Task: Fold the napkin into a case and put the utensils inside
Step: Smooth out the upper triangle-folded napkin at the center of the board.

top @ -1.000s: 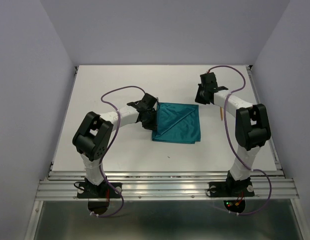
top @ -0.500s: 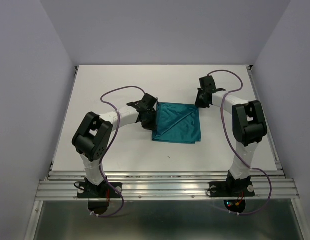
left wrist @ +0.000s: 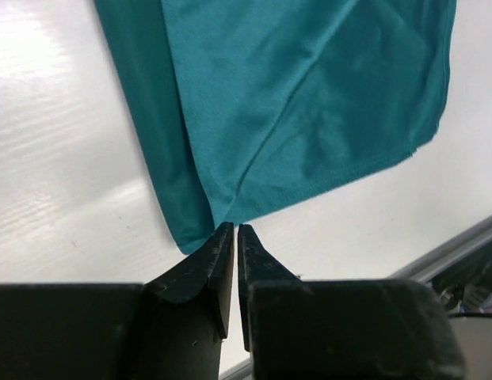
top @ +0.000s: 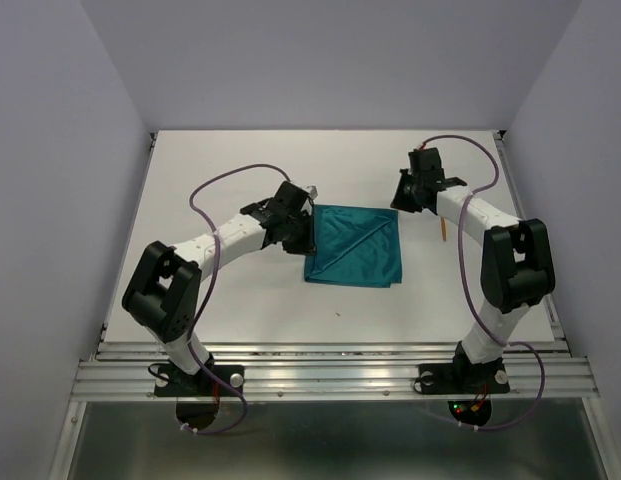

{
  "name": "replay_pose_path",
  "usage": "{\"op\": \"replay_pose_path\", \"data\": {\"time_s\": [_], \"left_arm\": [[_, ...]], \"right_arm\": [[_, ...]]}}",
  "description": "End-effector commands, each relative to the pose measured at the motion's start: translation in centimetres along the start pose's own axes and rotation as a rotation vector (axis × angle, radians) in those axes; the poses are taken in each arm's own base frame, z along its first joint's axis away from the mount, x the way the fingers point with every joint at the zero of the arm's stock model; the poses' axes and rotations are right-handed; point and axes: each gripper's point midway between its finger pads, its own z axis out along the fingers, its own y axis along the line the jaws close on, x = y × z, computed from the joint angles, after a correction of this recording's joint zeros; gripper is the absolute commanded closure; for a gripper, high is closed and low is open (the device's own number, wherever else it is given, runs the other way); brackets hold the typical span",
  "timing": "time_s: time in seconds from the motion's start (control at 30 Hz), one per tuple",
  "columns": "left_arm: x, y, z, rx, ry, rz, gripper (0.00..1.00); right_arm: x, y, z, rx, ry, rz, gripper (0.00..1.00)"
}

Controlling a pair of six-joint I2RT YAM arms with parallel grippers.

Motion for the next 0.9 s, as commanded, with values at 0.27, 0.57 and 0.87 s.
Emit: {"op": "replay_pose_path", "data": {"time_s": [0.27,0.57,0.87], "left_arm": [[3.6,-1.5,1.1,0.107,0.079,0.036,0.97],[6.5,1.7,4.2,0.002,0.140,-0.013,1.00],[3.8,-0.2,1.2,0.037,0.054,0.008,1.00]], "right_arm": [[3.8,2.2,-0.9,-0.109,0.081,0.024,0.87],[4.1,2.2,-1.1,-0.115,0.088,0.019,0.87],[3.7,2.4,-1.8,-0.128,0.072,0.018,0.87]]}}
